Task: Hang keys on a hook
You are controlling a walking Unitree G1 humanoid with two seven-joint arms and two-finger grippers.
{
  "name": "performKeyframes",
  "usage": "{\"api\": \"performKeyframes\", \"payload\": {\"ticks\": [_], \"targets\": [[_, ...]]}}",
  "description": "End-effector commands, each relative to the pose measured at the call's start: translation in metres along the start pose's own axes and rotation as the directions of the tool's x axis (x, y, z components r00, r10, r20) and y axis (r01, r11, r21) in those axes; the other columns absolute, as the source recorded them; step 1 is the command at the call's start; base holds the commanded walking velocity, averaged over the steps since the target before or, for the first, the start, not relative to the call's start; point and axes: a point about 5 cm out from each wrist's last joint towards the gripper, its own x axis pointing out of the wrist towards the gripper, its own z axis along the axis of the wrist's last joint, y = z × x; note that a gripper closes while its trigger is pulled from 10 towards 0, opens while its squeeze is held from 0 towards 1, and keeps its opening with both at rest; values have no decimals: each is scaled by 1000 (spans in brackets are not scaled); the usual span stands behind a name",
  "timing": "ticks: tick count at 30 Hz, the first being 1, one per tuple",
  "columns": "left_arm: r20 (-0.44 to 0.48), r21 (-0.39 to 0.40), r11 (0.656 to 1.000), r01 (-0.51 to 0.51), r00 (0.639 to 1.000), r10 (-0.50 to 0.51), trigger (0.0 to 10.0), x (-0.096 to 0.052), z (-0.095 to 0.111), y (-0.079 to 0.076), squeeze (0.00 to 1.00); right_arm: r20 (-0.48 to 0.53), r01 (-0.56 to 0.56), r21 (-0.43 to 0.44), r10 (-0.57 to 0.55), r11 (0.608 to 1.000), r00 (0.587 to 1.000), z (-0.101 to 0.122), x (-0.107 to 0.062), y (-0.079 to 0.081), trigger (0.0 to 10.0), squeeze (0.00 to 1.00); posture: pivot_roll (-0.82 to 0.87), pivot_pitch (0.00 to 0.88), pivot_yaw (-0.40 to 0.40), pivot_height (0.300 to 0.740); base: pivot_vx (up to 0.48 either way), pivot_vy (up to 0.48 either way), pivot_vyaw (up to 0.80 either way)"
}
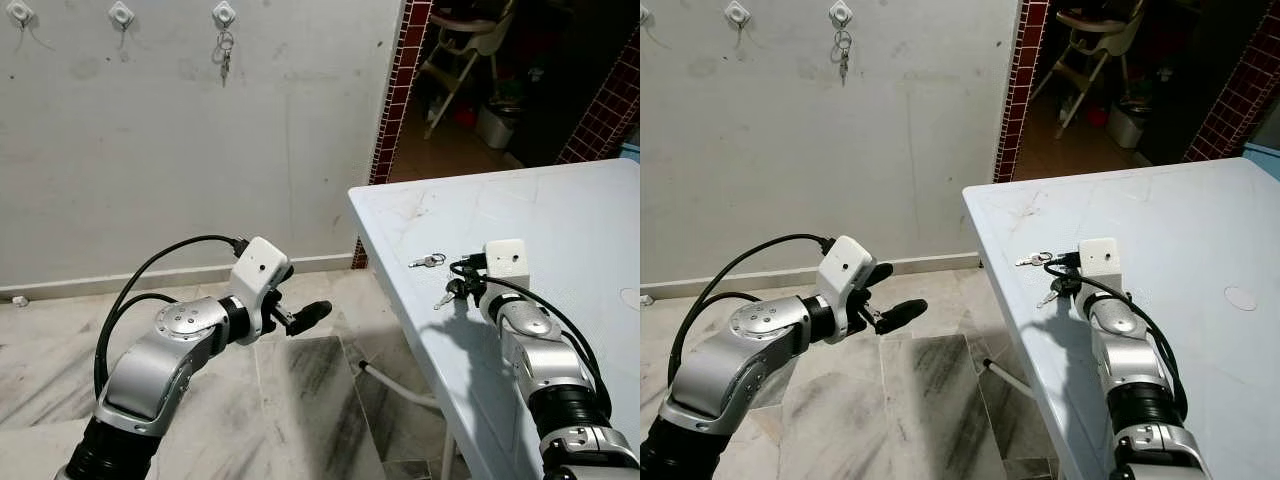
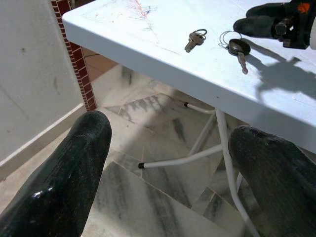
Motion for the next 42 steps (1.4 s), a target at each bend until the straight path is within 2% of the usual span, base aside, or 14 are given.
{"api": "performKeyframes", "payload": {"ticks": [1,4,7,17,25,42], "targets": [[17,10,1000,-1,1000,1,10000,-1,6,1,0,2,-13,9,13,1000,1000,4,2,-3,10000,0,217,0,-42,740,0,0,0],[17,9,1000,-3,1000,2,10000,-1,6,1,0,21,3,15,-4,1000,1000,6,1,-5,10000,0,218,0,-41,740,0,0,0],[17,9,1000,-3,1000,2,10000,-1,6,1,0,88,13,61,-19,998,996,14,-1,-7,10000,0,213,0,-39,740,0,0,0],[17,9,1000,-3,1000,3,10000,-1,6,1,0,158,-65,68,54,996,986,16,-7,-2,10000,0,214,0,-40,740,0,0,0],[17,11,1000,-3,1000,3,10000,0,6,1,0,81,-85,23,83,996,993,2,-8,-8,10000,0,212,0,-38,740,0,0,0],[21,12,1000,4,1000,-4,10000,0,7,0,0,36,-131,11,130,991,991,-11,-9,3,10000,0,213,0,-36,740,0,0,0]]}}
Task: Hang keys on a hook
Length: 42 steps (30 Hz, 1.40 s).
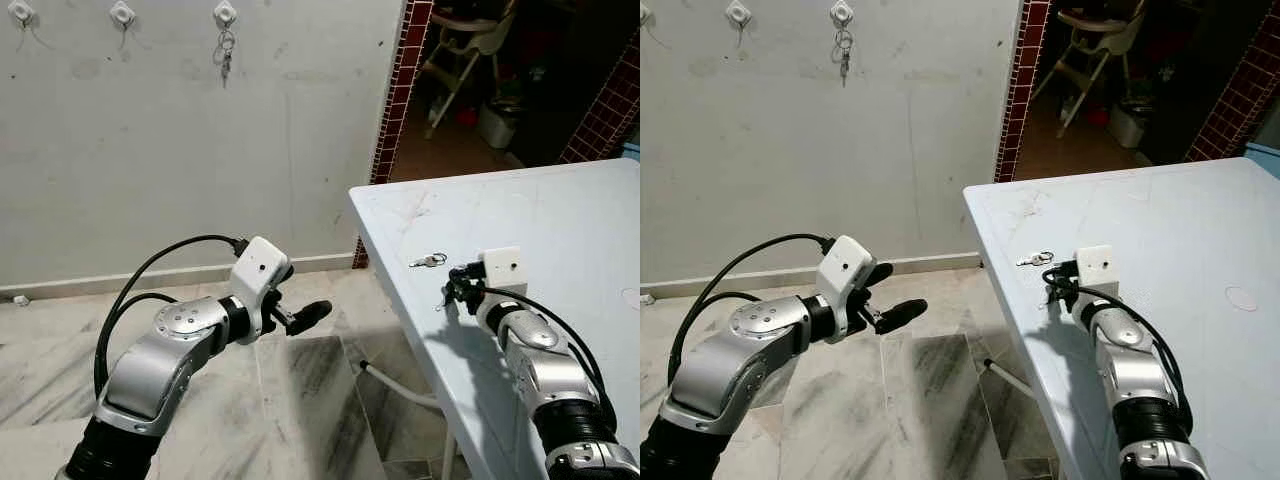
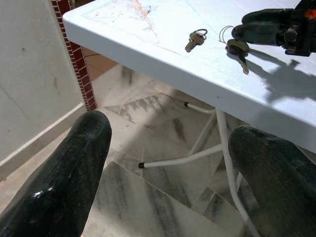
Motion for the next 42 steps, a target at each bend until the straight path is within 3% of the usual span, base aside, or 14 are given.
{"api": "performKeyframes", "payload": {"ticks": [1,12,14,15,16,20,21,22,23,29,30,31,33,42], "targets": [[21,12,1000,4,1000,-4,10000,0,7,0,0,-27,-3,-2,3,1000,1000,-5,-1,0,10000,0,213,0,-36,740,0,0,0],[25,11,1000,3,1000,-3,10000,1,8,0,0,-38,-11,-6,11,1000,999,-5,6,11,10000,0,212,0,-36,740,0,0,0],[24,10,1000,1,1000,-1,10000,0,8,-1,0,-31,-7,-1,7,1000,999,-3,7,11,4706,0,217,0,-40,740,0,0,0],[24,10,1000,1,1000,-1,10000,0,8,-1,0,-31,-7,-1,7,1000,999,-3,7,11,4706,0,217,0,-40,740,0,0,0],[24,10,1000,-1,1000,1,10000,0,8,0,0,-31,-4,1,4,1000,1000,-3,8,10,7098,0,219,0,-43,740,0,0,0],[24,9,1000,-1,1000,1,10000,0,8,-1,0,-34,2,1,-2,1000,999,-3,9,10,7686,0,219,0,-42,740,0,0,0],[24,9,1000,-1,1000,1,10000,0,8,-1,0,-35,3,1,-3,1000,999,-3,9,10,7451,0,219,0,-42,740,0,0,0],[24,9,1000,-1,1000,0,10000,0,8,-1,0,-36,4,3,-4,1000,999,-3,9,10,6353,0,219,0,-42,740,0,0,0],[24,9,1000,0,1000,0,10000,0,8,-1,0,-35,5,5,-5,1000,999,-4,9,10,4353,0,219,0,-42,740,0,0,0],[24,10,1000,-1,1000,1,10000,0,8,0,0,-35,14,6,-14,1000,999,-4,9,9,2471,0,220,0,-42,740,0,0,0],[23,9,1000,-2,1000,2,10000,0,8,0,0,-37,20,7,-20,1000,999,-5,9,9,1216,0,220,0,-42,740,0,0,0],[23,9,1000,-2,1000,2,10000,0,8,0,0,-38,21,7,-21,1000,999,-5,9,9,1216,0,220,0,-42,740,0,0,0],[23,10,1000,-2,1000,2,10000,0,8,0,0,-37,27,7,-27,1000,999,-5,9,8,0,0,220,0,-42,740,0,0,0],[27,13,1000,1,1000,-1,10000,0,9,0,0,-37,35,5,-35,999,999,-5,9,7,0,0,222,0,-42,740,0,0,0]]}}
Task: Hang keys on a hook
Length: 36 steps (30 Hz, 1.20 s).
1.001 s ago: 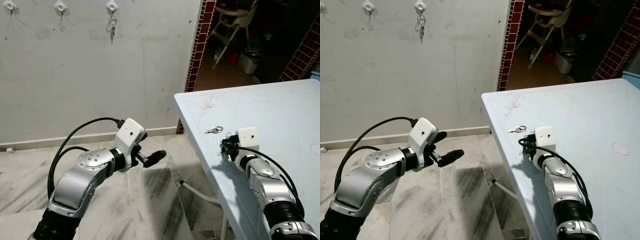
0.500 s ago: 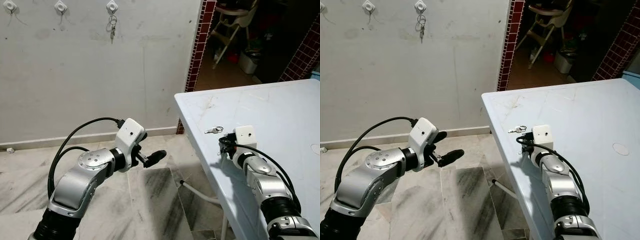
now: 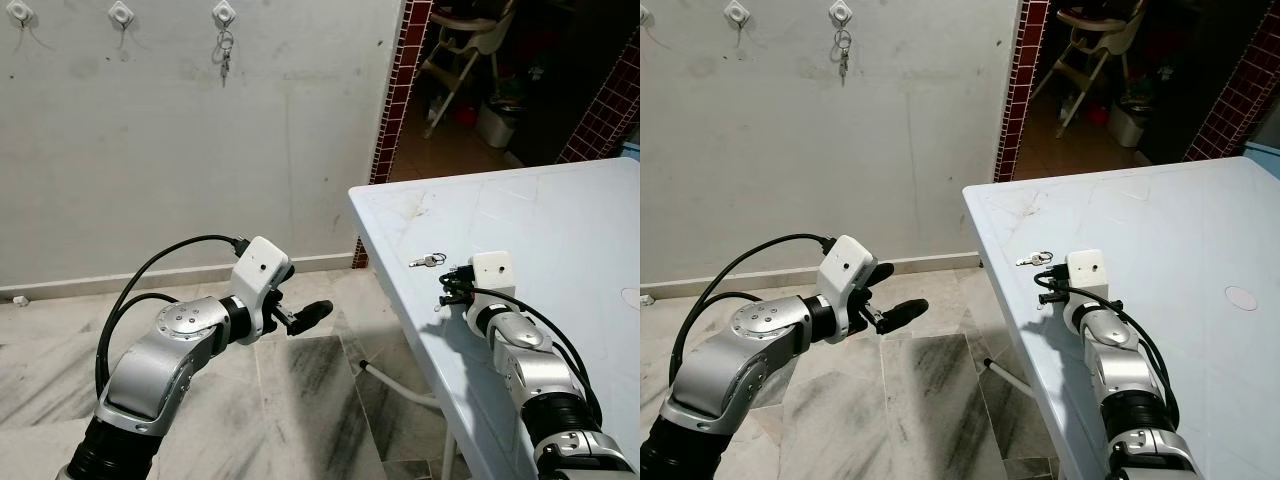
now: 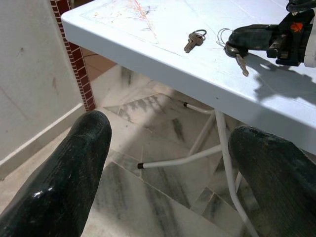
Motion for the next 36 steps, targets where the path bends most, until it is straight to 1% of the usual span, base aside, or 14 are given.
{"api": "performKeyframes", "payload": {"ticks": [1,7,15,23,25,28,29,30,31,32,33,34,35,36], "targets": [[26,17,1000,3,1000,-3,10000,-1,9,0,0,0,11,-2,-11,1000,1000,2,1,-2,0,0,222,0,-43,740,0,0,0],[42,20,1000,23,999,-24,10000,0,11,-3,0,1,15,0,-15,1000,1000,2,1,-3,0,0,221,0,-44,740,0,0,0],[80,22,992,127,988,-128,10000,1,17,-18,0,-1,9,-6,-9,1000,1000,2,2,0,0,0,221,0,-44,740,0,0,0],[80,11,990,139,987,-139,10000,2,16,-21,0,5,24,-6,-24,1000,1000,2,1,-1,0,0,215,0,-45,740,0,0,0],[78,7,992,128,989,-128,10000,2,14,-19,0,16,35,-6,-35,999,999,4,0,-3,0,0,210,0,-44,740,0,0,0],[84,5,996,95,992,-95,10000,1,13,-14,0,79,68,9,-68,998,994,15,-2,-6,0,0,208,0,-44,740,0,0,0],[101,-4,998,58,993,-57,10000,1,15,-10,0,132,96,35,-100,995,986,25,-3,-9,0,0,204,0,-44,740,0,0,0],[101,-4,998,58,993,-57,10000,1,15,-10,0,132,96,35,-100,995,986,25,-3,-9,0,0,204,0,-44,740,0,0,0],[118,-22,999,31,993,-29,10000,1,16,-7,0,177,109,60,-118,992,977,34,-5,-11,0,0,200,0,-45,740,0,0,0],[123,-30,999,24,992,-20,10000,2,16,-6,0,196,110,68,-122,992,973,38,-5,-11,0,0,200,0,-45,740,0,0,0],[155,-65,998,-9,988,19,10000,3,20,-4,0,246,119,88,-137,989,960,50,-8,-12,0,0,198,0,-46,740,0,0,0],[155,-65,998,-9,988,19,10000,3,20,-4,0,246,119,88,-137,989,960,50,-8,-12,0,0,198,0,-46,740,0,0,0],[187,-69,995,-66,979,78,10000,3,22,-1,0,295,130,112,-158,985,942,61,-12,-13,0,0,193,0,-46,740,0,0,0],[201,-67,992,-102,973,114,10000,4,23,1,0,312,131,118,-162,984,936,65,-15,-13,0,0,193,0,-46,740,0,0,0]]}}
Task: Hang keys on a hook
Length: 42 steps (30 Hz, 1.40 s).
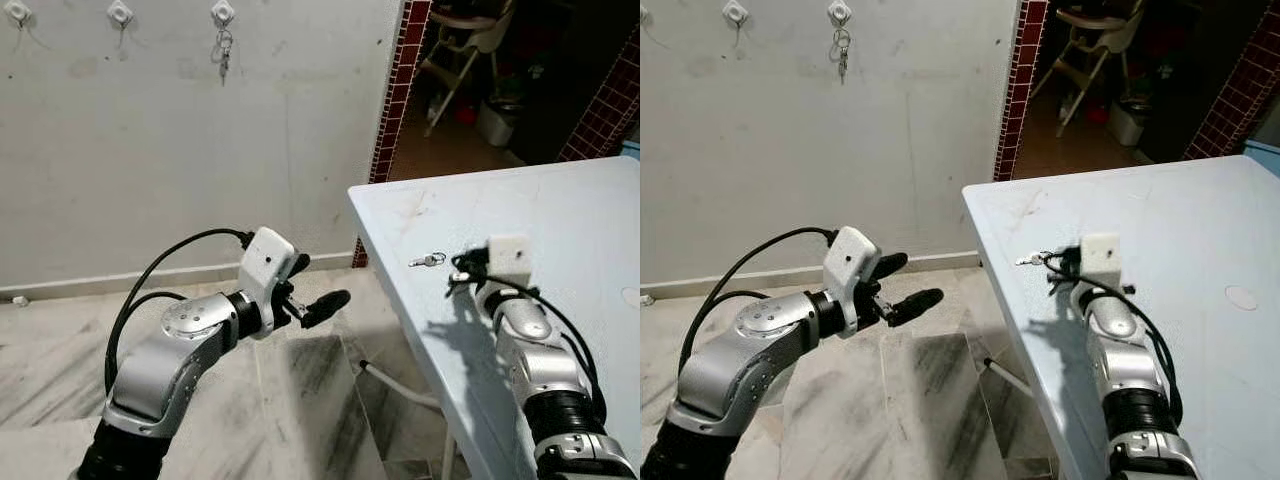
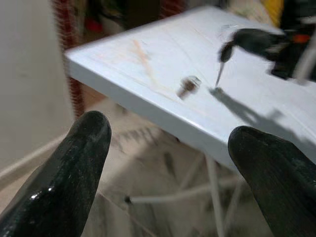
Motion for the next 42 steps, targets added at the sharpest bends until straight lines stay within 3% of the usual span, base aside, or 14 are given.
{"api": "performKeyframes", "payload": {"ticks": [1,4,8,9,11,12,16,21,25,26,30,33,42], "targets": [[46,31,996,-87,995,86,10000,0,7,8,0,59,24,25,-26,999,998,14,-2,-4,0,0,193,0,-46,740,0,0,0],[89,-1,968,-252,964,251,10000,0,7,21,0,106,41,51,-46,998,993,26,-10,-3,0,0,176,0,-53,740,0,0,0],[128,14,944,-329,937,325,10000,-3,9,25,0,106,21,114,-34,993,994,31,-24,4,0,0,162,0,-59,740,0,0,0],[131,12,941,-338,933,334,10000,-3,9,25,0,111,16,135,-31,991,993,33,-28,6,1216,0,155,0,-61,740,0,0,0],[137,6,938,-348,929,344,10000,-3,8,25,0,117,11,152,-29,988,993,36,-33,9,1216,0,152,0,-62,740,0,0,0],[147,-8,928,-373,917,370,10000,-6,6,25,0,136,-19,157,-3,987,991,42,-44,24,10000,0,141,0,-63,740,0,0,0],[139,-36,909,-415,899,416,10000,-11,-1,23,0,157,-48,197,17,979,987,49,-61,44,10000,0,123,0,-68,740,0,0,0],[126,-90,922,-376,914,385,10000,-8,-7,7,0,121,-95,222,69,971,990,46,-79,68,10000,0,120,0,-77,740,0,0,320],[117,-130,929,-345,926,360,10000,-7,-8,2,0,102,-91,232,69,968,992,46,-80,69,10000,0,118,0,-78,740,0,0,756],[123,-215,947,-238,955,268,10000,-5,-7,-6,0,99,-88,233,66,969,993,47,-80,68,10000,0,116,0,-79,740,0,0,738],[105,-140,946,-291,946,306,10000,-5,-9,-1,0,87,-58,245,38,968,995,49,-77,61,10000,0,121,0,-85,740,0,0,600],[83,-181,936,-303,943,321,10000,-5,-11,2,0,83,-42,252,22,967,996,50,-74,57,10000,0,129,0,-85,740,0,0,0],[76,-178,939,-296,947,313,10000,-7,-10,2,0,81,-53,275,32,960,996,49,-71,61,10000,0,158,0,-94,740,0,342,0]]}}
